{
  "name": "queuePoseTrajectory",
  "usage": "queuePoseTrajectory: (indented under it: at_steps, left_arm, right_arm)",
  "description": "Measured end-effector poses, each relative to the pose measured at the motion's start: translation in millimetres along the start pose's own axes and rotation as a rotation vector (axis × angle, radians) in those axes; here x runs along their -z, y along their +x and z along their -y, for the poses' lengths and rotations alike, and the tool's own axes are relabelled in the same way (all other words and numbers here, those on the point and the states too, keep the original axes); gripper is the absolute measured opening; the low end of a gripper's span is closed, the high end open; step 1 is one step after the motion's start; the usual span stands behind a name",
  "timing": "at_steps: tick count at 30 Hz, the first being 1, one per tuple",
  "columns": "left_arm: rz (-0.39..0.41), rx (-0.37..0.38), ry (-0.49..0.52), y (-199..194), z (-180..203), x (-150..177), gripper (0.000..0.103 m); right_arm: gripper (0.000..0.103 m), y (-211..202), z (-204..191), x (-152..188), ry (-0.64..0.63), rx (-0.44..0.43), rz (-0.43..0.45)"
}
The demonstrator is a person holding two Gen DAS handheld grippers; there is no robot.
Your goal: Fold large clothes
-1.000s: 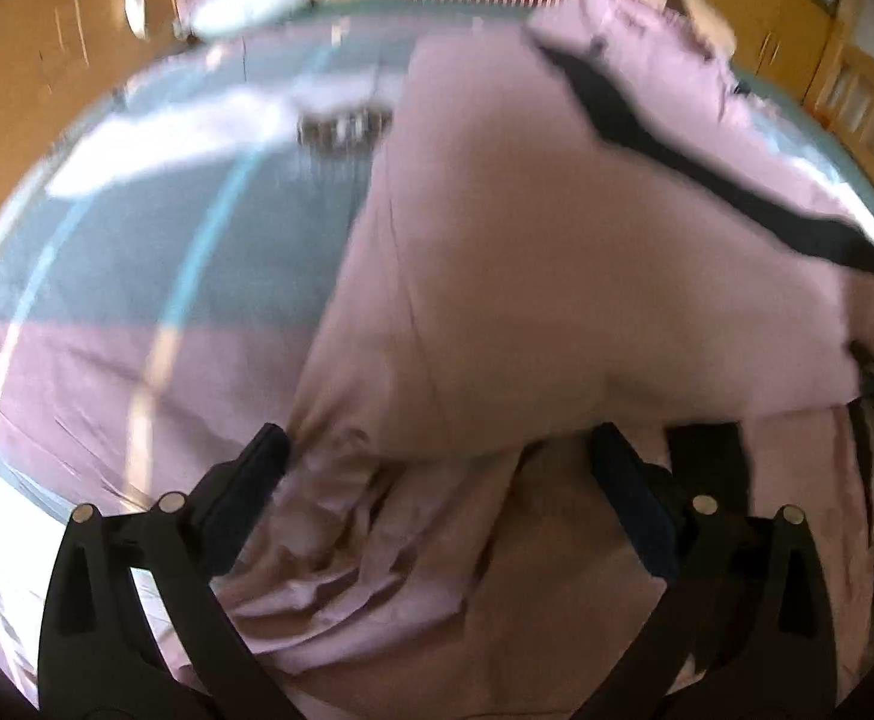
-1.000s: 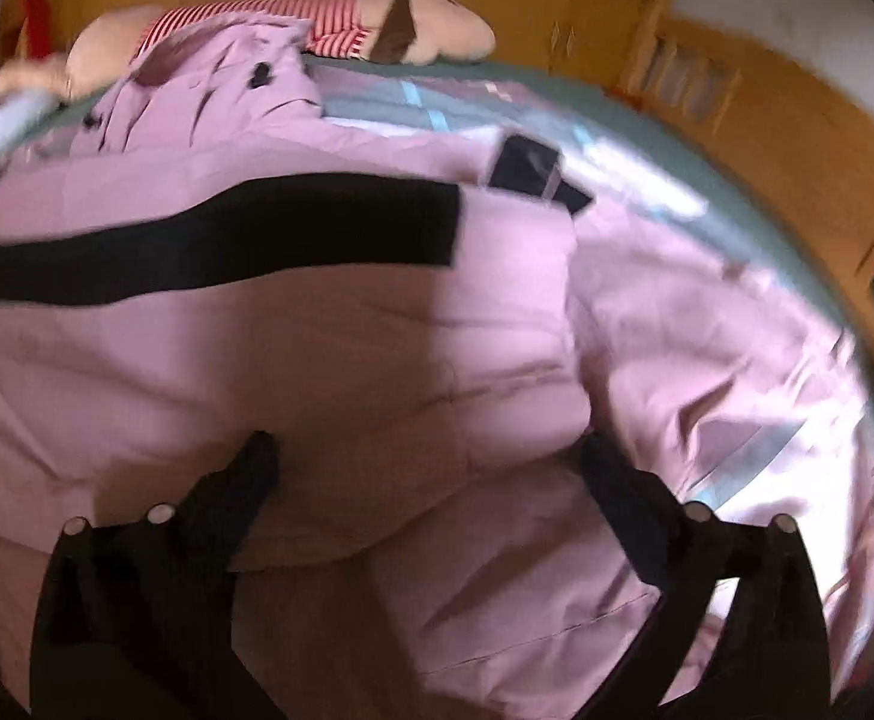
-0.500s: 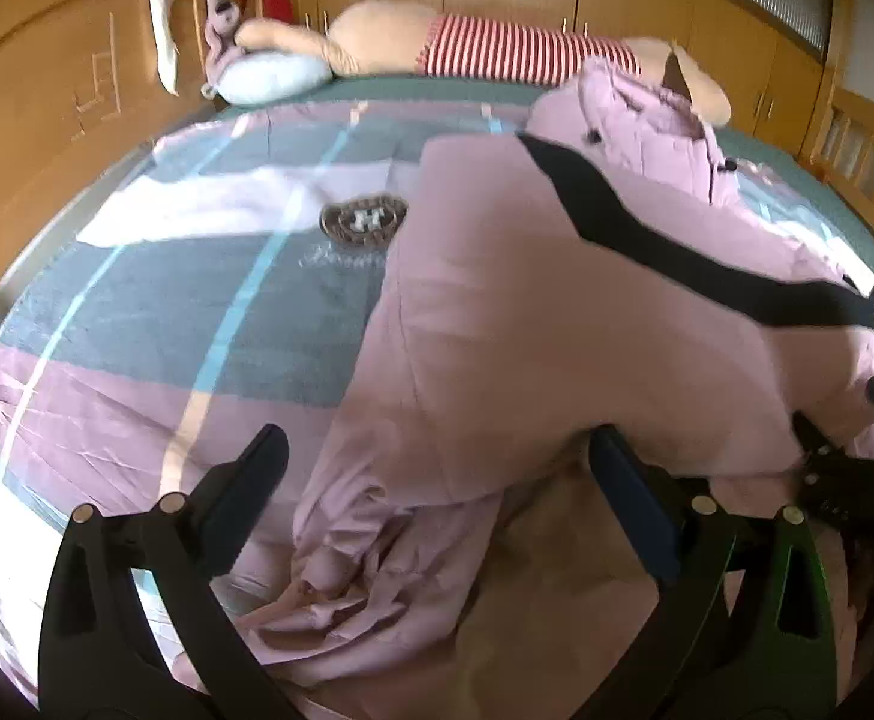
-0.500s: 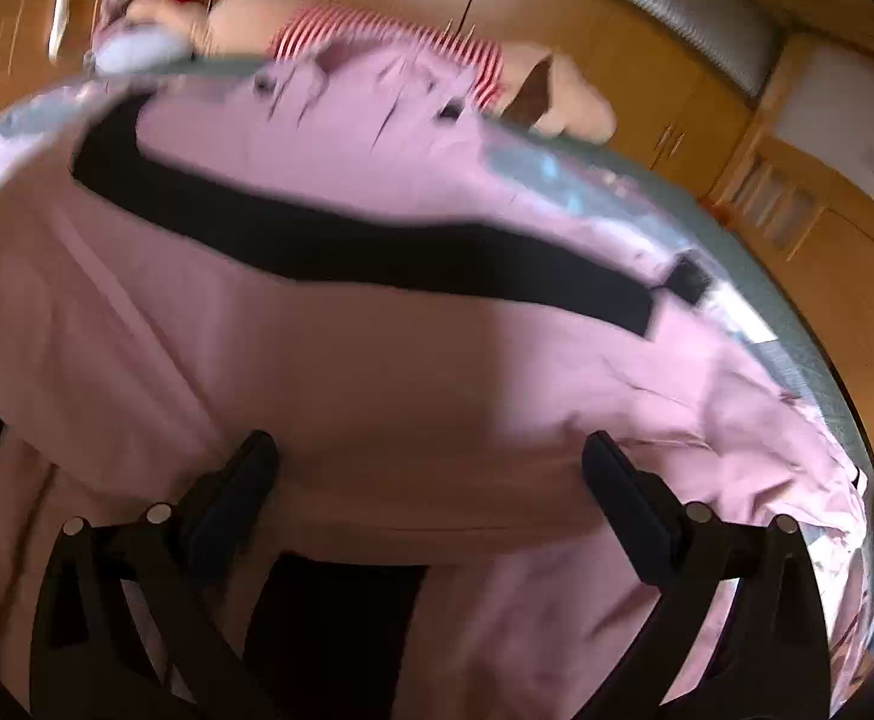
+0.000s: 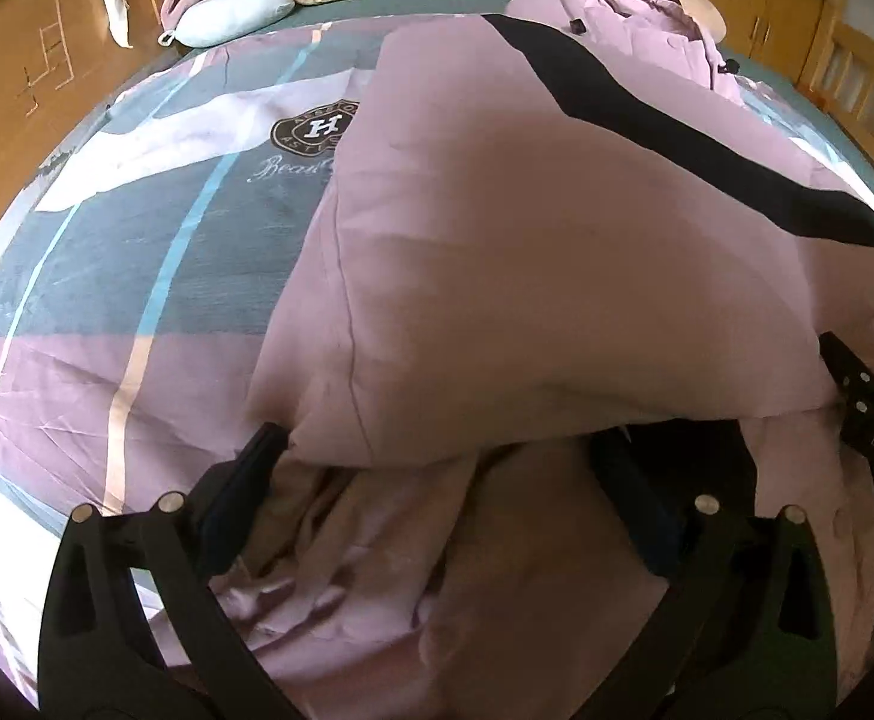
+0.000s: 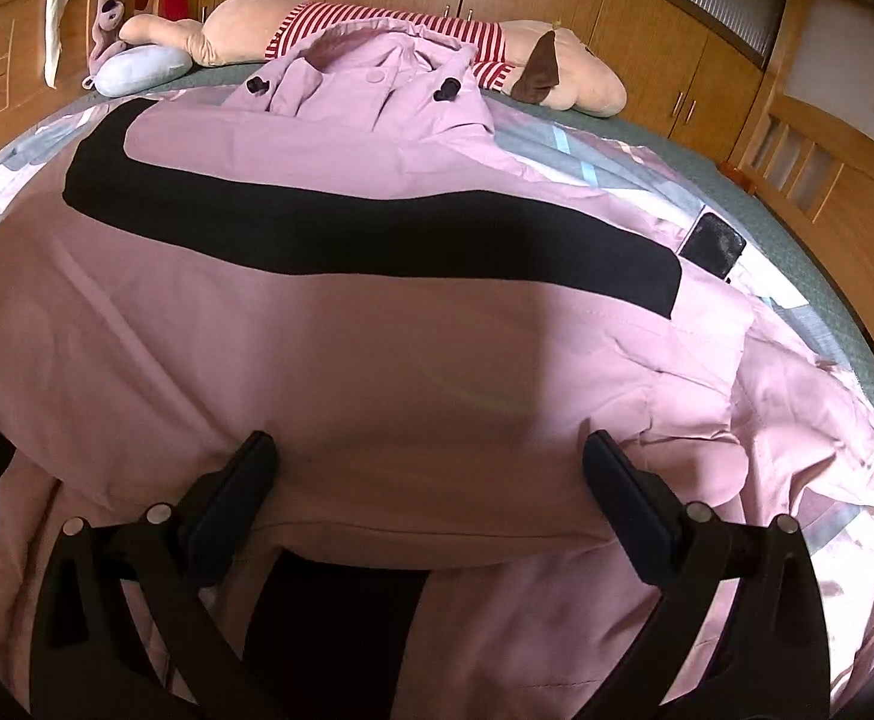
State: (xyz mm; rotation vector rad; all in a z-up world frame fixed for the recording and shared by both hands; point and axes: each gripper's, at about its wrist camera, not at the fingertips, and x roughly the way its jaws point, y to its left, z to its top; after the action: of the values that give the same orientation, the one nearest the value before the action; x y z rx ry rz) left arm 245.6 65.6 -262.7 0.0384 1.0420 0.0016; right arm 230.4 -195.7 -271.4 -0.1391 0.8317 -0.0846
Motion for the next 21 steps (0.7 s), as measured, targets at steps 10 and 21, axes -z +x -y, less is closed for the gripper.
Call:
queuePoseTrajectory:
  at_steps: [10, 21]
  left_arm:
    - [0.279, 0.067, 0.093, -49.9, 22.6, 1.7, 0.101]
    - [0.109, -0.072, 0.24, -14.7, 53.2, 4.8, 0.101]
  right_arm:
    - [0.102, -2.3, 2.2, 3.3, 0.007, -0.004, 0.002]
    - [0.102, -5.7, 22.8, 0.4, 0.095, 0.11, -0.071]
